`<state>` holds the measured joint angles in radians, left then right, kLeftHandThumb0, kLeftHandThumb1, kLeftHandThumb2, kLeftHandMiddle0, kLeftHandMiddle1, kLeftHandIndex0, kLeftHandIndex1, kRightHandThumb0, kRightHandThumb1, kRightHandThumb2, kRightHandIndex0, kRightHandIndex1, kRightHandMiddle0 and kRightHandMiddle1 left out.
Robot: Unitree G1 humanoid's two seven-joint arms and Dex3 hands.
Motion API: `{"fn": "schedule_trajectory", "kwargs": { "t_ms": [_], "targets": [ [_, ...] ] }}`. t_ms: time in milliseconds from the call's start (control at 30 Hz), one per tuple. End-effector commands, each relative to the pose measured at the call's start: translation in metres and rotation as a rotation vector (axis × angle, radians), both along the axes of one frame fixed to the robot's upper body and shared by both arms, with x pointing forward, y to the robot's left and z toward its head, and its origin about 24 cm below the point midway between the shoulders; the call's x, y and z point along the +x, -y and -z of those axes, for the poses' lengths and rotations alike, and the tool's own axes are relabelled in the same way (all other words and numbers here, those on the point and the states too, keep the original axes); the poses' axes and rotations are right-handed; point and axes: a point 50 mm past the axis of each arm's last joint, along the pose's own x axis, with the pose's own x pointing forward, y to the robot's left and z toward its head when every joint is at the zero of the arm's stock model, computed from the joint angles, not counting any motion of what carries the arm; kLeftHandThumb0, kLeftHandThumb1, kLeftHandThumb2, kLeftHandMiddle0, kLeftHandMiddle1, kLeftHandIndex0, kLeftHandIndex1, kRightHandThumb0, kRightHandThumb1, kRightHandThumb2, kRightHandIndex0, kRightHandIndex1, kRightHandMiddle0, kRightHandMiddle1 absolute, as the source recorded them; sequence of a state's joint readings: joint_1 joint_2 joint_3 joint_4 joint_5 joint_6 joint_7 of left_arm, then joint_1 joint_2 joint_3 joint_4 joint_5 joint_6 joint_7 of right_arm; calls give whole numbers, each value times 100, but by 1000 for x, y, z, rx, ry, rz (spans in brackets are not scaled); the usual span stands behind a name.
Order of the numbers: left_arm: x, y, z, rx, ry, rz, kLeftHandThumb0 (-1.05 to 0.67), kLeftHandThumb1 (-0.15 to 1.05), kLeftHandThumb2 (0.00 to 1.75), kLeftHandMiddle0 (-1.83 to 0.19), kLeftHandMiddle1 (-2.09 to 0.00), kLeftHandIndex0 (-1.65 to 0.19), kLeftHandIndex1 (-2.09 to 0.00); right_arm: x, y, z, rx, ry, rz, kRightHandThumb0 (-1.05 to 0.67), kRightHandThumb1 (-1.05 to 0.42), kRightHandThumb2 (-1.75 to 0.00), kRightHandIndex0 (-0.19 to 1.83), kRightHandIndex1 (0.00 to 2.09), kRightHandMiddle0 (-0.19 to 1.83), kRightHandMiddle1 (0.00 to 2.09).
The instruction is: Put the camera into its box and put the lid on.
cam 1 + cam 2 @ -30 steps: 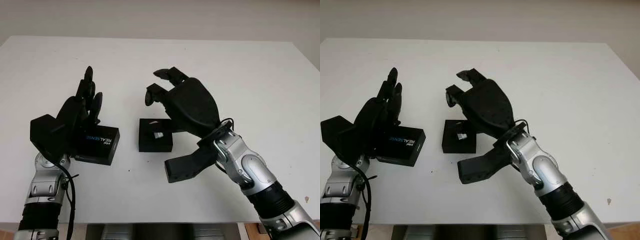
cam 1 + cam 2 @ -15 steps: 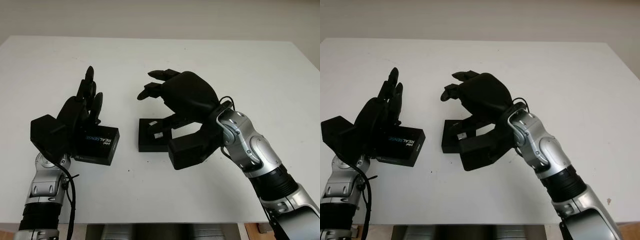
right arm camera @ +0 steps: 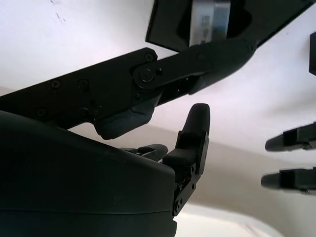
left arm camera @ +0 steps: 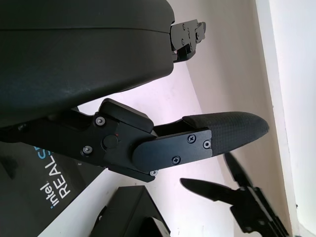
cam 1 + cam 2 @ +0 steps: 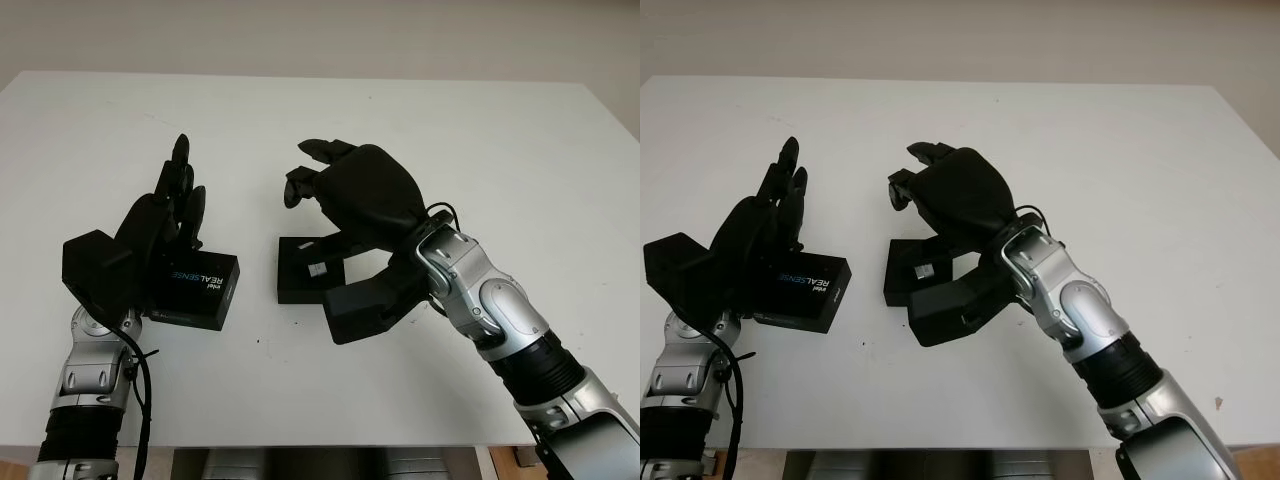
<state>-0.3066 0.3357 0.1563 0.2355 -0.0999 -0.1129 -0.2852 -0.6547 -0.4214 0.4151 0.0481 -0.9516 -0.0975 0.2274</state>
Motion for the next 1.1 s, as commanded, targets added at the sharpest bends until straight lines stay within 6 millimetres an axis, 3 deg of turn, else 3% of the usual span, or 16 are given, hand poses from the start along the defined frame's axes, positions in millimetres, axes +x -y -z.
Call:
{"fn": "schedule_trajectory", "kwargs": {
  "t_ms": [0,300,700,1067],
  "targets": [
    [-1,0,2,-8,1,2,-85,105,65,19,0,19,0,6,4,-15,4,3,5,-92,-96,-4,32,4,41,71],
    [-1,0,0,-13,5,0,-85,105,63,19,0,19,0,12,7,-33,-28,-70,8,-84,-88,-4,30,4,43,68],
    [1,2,-1,-10,-3,-3,-87,105,63,19,0,19,0,12,4,-31,-74,-79,7,-79,-88,-5,31,5,48,73],
    [1,2,-2,-5,0,0,-88,105,61,19,0,19,0,10,4,-23,-84,-92,-11,-81,-89,-6,37,7,48,93]
  ]
}}
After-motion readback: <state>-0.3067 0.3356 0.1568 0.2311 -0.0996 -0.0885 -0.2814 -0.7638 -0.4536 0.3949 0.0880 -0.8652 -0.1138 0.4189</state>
